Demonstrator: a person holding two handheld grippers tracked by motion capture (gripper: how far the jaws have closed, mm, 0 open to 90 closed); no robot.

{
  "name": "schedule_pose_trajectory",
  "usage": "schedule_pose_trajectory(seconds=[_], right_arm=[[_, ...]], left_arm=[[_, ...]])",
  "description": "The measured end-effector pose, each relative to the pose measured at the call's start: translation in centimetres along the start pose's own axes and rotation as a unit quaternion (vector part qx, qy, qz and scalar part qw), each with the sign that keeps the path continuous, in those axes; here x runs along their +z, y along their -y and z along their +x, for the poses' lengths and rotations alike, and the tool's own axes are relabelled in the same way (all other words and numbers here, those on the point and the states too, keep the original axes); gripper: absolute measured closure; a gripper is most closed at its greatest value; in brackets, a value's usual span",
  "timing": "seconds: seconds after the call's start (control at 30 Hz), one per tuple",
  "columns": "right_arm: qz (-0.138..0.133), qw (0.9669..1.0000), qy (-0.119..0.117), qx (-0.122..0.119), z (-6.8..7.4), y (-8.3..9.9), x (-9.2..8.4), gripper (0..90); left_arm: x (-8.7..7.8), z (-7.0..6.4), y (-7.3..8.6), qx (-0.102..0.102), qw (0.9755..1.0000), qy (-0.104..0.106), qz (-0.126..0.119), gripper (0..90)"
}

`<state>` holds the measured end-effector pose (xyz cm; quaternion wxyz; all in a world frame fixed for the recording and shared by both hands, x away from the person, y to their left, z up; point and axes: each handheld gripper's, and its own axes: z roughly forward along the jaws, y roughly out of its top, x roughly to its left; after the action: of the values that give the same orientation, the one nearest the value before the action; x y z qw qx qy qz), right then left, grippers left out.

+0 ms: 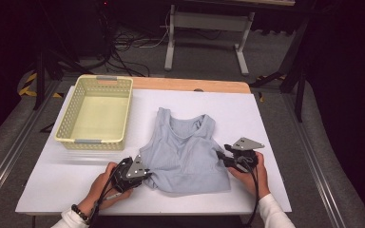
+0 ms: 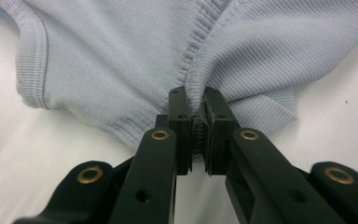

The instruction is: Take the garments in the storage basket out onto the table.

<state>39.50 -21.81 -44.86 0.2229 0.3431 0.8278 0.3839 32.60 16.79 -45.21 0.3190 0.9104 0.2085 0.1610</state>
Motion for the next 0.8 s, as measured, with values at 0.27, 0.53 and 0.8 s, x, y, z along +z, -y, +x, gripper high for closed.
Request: schedule_pose_trajectory(seconds=[0.27, 0.53, 0.8], right_arm=[[0.021, 0.9996, -0.011, -0.015, 0.3, 0.4, 1.0, 54.9], [0.020, 0.9991, -0.025, -0.027, 0.4, 0.1, 1.3, 83.0], [-0.011, 0.9998, 0.014, -0.009, -0.3, -0.3, -1.6, 86.0]], left_arm=[[0.1, 0.2, 0.0, -0.007, 0.9999, 0.006, -0.004, 83.7], [0.2, 0.3, 0.1, -0.016, 0.9998, 0.010, -0.008, 83.6], [0.5, 0.0, -0.4, -0.019, 0.9994, 0.009, -0.027, 83.2]])
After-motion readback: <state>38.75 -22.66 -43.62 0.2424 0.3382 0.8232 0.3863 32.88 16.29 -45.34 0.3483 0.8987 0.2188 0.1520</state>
